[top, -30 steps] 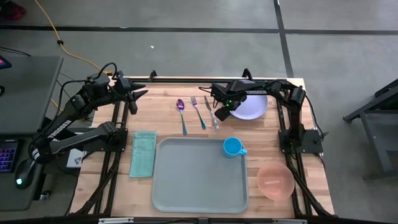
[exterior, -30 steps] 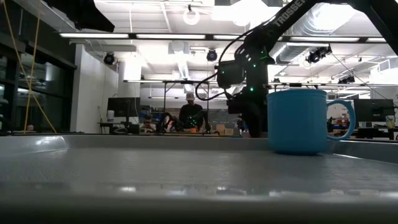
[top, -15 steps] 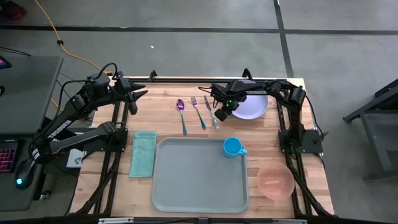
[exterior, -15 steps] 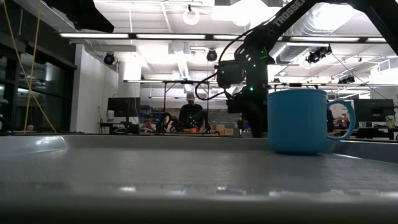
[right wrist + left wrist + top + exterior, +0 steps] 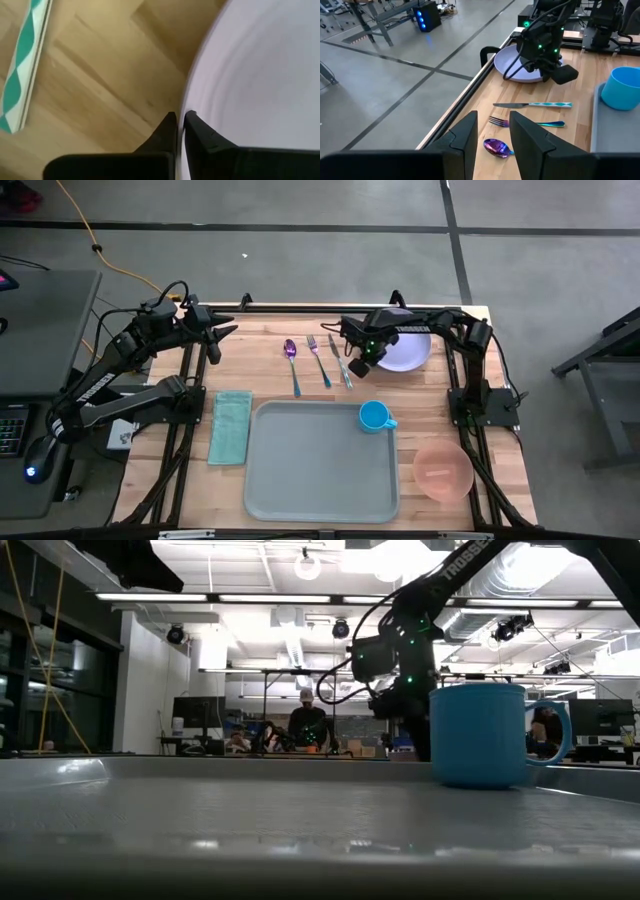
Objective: Set up tray
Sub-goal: Put the violet plate on the gray tray to the bottom left of the blue cup
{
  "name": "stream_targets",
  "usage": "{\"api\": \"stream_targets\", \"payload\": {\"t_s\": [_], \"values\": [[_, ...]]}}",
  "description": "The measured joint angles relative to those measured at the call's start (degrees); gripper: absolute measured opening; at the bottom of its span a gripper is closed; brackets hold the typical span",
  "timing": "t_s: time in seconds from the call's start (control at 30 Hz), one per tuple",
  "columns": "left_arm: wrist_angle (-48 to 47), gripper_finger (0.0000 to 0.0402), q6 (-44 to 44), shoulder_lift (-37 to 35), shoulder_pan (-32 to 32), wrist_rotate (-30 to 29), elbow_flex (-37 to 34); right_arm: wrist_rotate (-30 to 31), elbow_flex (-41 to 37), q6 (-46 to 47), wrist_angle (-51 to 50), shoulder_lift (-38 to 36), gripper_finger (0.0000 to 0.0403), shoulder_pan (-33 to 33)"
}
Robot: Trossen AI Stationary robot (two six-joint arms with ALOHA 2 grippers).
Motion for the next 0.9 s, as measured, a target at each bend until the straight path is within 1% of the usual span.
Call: {"api": "stream_targets", "payload": {"t_s": [0.17,0.3,0.6,0.9], "values": [[0.02,0.0144,0.03,0.0,0.01,0.0,0.0,-0.32,-0.13,0.11,-1.2,-1.6,0.0,1.37],[0.02,0.0144,0.04,0.0,0.02,0.81,0.0,-0.09,-0.15,0.5,-1.9,-4.75,0.0001,2.51],[0.04,0.0144,0.04,0.0,0.0,0.94,0.0,3.88,-0.15,3.29,-5.19,-15.64,0.0002,4.24],[0.04,0.0144,0.02,0.0,0.0,0.92,0.0,5.52,-0.15,5.89,-6.5,-25.41,0.0001,7.03]]}}
